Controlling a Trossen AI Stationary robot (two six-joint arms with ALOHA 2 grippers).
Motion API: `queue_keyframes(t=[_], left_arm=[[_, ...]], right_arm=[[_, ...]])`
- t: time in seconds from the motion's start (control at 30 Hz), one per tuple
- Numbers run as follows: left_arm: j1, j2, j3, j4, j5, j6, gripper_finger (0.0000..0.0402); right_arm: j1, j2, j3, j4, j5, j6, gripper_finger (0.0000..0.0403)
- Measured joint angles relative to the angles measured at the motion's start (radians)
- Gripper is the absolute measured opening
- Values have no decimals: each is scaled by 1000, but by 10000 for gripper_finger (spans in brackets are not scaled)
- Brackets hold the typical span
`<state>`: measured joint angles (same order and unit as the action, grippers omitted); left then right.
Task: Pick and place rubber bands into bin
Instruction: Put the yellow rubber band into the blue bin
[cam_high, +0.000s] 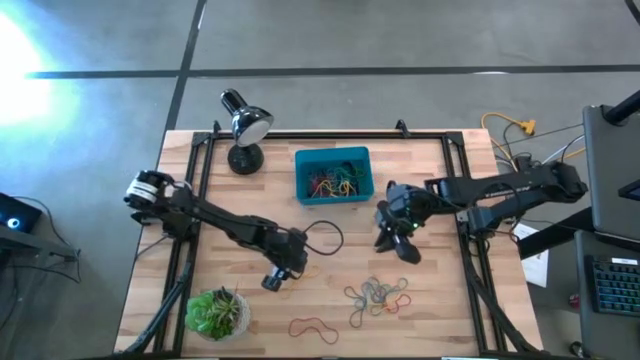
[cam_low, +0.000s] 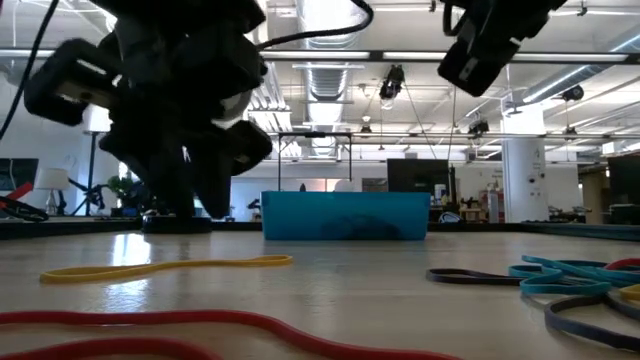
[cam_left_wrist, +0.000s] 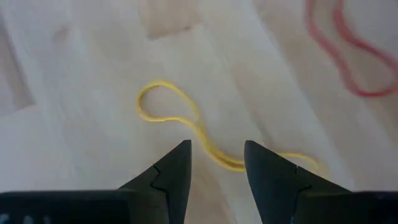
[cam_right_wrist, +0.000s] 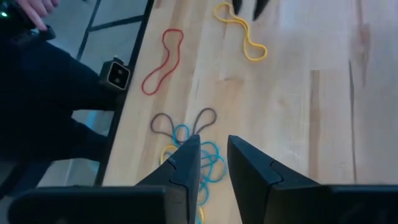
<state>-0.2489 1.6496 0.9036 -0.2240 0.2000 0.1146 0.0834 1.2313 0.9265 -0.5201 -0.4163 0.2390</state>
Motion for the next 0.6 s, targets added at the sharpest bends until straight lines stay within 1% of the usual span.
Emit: queue_keyframes(t=[0.2,0.27,0.5,0.6], left_arm=[[0,86,33,16,-8,-2,132],[0,109,47,25,-25,-4,132],[4,141,92,83,-34,-5,132],[10,150,99,90,-38,-3,132]], right_arm=[[83,-57,-14,-1,105,51,68],[103,-69,-17,-5,130,63,68],[141,-106,-36,-29,185,118,68],[149,-107,-45,-21,188,147,68]])
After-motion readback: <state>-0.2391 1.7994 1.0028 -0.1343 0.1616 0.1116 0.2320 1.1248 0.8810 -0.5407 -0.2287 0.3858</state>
